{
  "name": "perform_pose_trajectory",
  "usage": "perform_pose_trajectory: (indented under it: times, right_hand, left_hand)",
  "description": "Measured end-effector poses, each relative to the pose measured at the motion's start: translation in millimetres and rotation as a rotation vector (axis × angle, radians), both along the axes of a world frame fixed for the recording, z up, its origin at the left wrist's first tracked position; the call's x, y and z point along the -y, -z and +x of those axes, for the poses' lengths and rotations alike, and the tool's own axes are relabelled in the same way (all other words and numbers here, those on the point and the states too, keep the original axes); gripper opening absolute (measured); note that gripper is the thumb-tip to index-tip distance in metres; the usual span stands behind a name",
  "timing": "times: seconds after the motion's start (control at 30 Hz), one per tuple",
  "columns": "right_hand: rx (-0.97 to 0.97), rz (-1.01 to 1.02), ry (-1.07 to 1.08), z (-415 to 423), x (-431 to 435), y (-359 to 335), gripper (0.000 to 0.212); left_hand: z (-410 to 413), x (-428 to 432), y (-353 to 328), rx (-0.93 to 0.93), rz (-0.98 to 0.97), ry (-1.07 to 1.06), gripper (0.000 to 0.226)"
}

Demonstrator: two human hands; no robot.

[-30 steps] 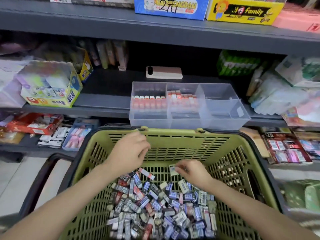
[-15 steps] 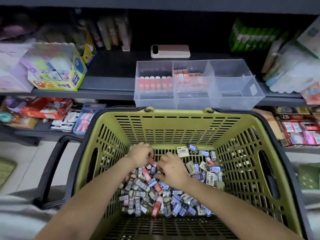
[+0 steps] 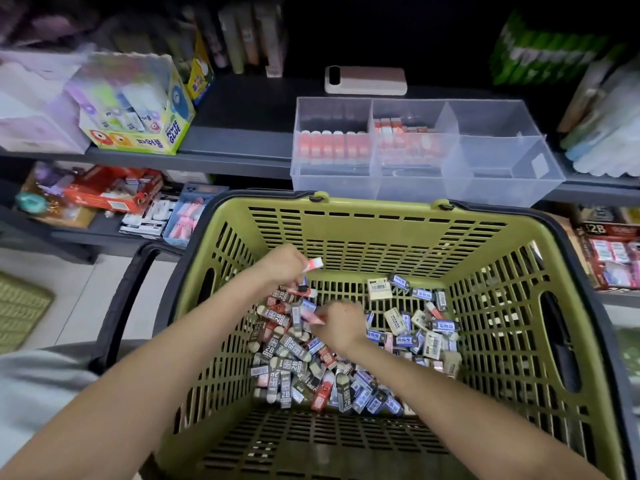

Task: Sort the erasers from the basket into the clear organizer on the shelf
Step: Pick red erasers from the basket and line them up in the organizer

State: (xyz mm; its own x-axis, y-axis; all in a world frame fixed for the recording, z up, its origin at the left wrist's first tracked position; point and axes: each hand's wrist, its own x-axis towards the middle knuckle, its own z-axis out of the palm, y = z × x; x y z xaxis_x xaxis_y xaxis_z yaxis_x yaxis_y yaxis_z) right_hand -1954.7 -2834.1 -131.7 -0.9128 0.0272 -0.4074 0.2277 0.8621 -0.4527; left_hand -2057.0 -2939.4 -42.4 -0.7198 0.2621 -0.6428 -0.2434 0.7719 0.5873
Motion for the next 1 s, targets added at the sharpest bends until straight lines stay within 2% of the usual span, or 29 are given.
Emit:
perform_pose_trajectory:
  times: [0.07,0.13,0.23,0.27,0.33,0.4,0.43,0.47,0.53,0.6,0.7,0.77,0.87,0.93,1.0]
  right_hand:
    - [0.057,-0.337,0.211,0.2,-12.3,-18.8,0.024]
    - [-0.011,-0.67,0.348,0.6,-18.3,-45.7,0.023]
    - [-0.154,-0.894,0.282,-4.0,-10.1,-85.9,0.005]
    - [-0.185,-0.921,0.245,-6.8,-4.7,-96.1,0.007]
    - [-0.184,-1.003,0.222,-13.1,2.0,-105.3,0.017]
    - [-0.155,-1.116,0.275,-17.0,3.7,-103.1,0.027]
    - [-0.154,-1.113,0.298,-18.0,4.4,-97.1,0.026]
    - [-0.153,-1.022,0.298,-19.3,5.8,-87.3,0.023]
    - [-0.089,-0.695,0.19,-20.9,10.5,-63.6,0.022]
    - [-0.044,-0.413,-0.041,-22.8,18.6,-39.8,0.032]
    - [-0.209,-0.089,-0.445,-28.5,33.9,-13.4,0.046]
    - [-0.253,0.094,-0.572,-33.7,43.6,-4.6,0.056]
    - [-0.263,0.122,-0.544,-40.6,48.8,-3.6,0.051]
    - [-0.241,0.031,-0.534,-38.2,37.7,-6.1,0.037]
    - [-0.139,-0.08,-0.594,-24.6,12.5,-9.1,0.025]
  left_hand:
    - [3.1,7.9,-16.8,0.091,0.074,-0.17,0.02]
    - [12.4,15.8,-31.8,0.146,0.15,-0.269,0.021]
    - [29.3,20.1,-46.9,0.294,0.373,-0.184,0.046]
    - [33.3,20.0,-48.2,0.293,0.438,-0.173,0.048]
    - [34.9,20.6,-47.1,0.152,0.485,-0.273,0.031]
    - [30.3,22.9,-48.2,-0.074,0.42,-0.411,0.017]
    - [27.2,25.1,-48.5,-0.159,0.413,-0.461,0.02]
    - [24.9,27.4,-50.8,-0.21,0.444,-0.497,0.022]
    - [21.1,31.6,-60.3,-0.227,0.589,-0.537,0.016]
    - [18.4,37.5,-70.7,-0.188,0.757,-0.546,0.011]
    - [12.1,50.6,-78.0,-0.111,0.959,-0.556,0.015]
    - [7.7,58.4,-78.3,-0.101,1.007,-0.594,0.016]
    - [2.8,64.7,-76.1,-0.098,1.031,-0.653,0.014]
    - [1.3,66.6,-73.9,-0.083,1.045,-0.664,0.013]
    - [1.0,68.3,-71.4,-0.082,1.038,-0.649,0.012]
